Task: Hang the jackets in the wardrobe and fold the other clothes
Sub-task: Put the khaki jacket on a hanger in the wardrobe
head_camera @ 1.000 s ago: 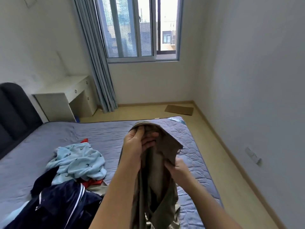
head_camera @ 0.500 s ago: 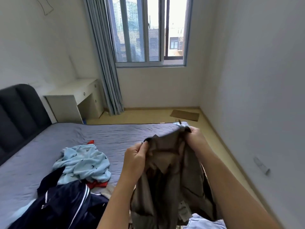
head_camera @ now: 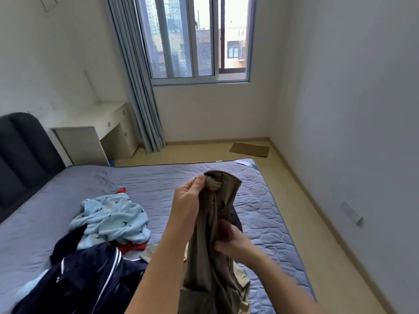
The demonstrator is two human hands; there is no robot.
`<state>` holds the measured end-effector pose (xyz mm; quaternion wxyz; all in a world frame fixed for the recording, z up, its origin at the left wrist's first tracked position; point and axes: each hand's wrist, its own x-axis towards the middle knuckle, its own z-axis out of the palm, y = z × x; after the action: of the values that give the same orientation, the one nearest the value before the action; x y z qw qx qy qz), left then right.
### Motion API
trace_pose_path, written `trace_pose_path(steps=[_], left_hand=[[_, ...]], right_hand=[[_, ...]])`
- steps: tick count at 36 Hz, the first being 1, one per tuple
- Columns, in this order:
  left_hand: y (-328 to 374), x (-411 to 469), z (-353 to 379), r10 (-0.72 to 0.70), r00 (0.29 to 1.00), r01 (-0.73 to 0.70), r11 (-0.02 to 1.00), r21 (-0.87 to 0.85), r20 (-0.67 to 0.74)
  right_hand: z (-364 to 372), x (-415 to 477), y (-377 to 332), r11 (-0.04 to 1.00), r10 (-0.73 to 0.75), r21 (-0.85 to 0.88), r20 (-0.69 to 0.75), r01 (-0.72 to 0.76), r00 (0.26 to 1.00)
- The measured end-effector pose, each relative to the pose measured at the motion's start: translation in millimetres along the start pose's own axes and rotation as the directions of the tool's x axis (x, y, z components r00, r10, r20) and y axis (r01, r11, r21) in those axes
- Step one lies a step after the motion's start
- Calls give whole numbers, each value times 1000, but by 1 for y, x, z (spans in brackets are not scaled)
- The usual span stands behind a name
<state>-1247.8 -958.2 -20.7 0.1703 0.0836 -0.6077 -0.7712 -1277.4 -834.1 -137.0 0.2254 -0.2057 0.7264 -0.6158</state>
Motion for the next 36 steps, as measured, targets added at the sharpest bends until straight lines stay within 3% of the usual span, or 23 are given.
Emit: trace_pose_path(steps=[3,6,9,12,14,17,22,23,26,28,32,36], left_hand=[[10,0,-1,49,998,-48,999,-23,32],[22,6,-12,97,994,-96,995,-14,45],[34,21,-38,158,987,-159,968,193,25],[48,36,-67,203,972,-234,840,490,116],[59,43,-80,140,970,-234,764,601,199],[76,47,-89,-84,953,-166,659,733,291],[94,54,-85,-249,869,-232,558,797,427],[96,56,-82,-257,855,-286,491,823,450],[109,68,-72,-118,860,-479,148,865,496],[131,80,-69,60,872,-486,4,874,485],[185,95,-64,313,823,-482,-54,874,474],[217,100,-48,414,759,-452,-220,864,503]], right_hand=[[6,8,12,994,-12,-106,-75,4,997],[0,14,12,1000,-24,-2,-146,24,989],[-21,19,-1,995,-4,95,-191,22,982],[-45,26,-22,994,-18,97,-244,43,970],[-57,30,-44,990,-56,115,-251,87,966],[-67,34,-81,960,-138,212,-204,182,969],[-73,37,-137,920,-238,300,-81,251,968],[-73,37,-146,923,-243,291,-65,252,968],[-77,38,-170,964,-251,76,-54,255,966],[-86,36,-183,943,-288,-191,-51,274,956],[-108,36,-197,745,-291,-607,77,276,954],[-118,46,-196,577,-238,-800,30,166,971]])
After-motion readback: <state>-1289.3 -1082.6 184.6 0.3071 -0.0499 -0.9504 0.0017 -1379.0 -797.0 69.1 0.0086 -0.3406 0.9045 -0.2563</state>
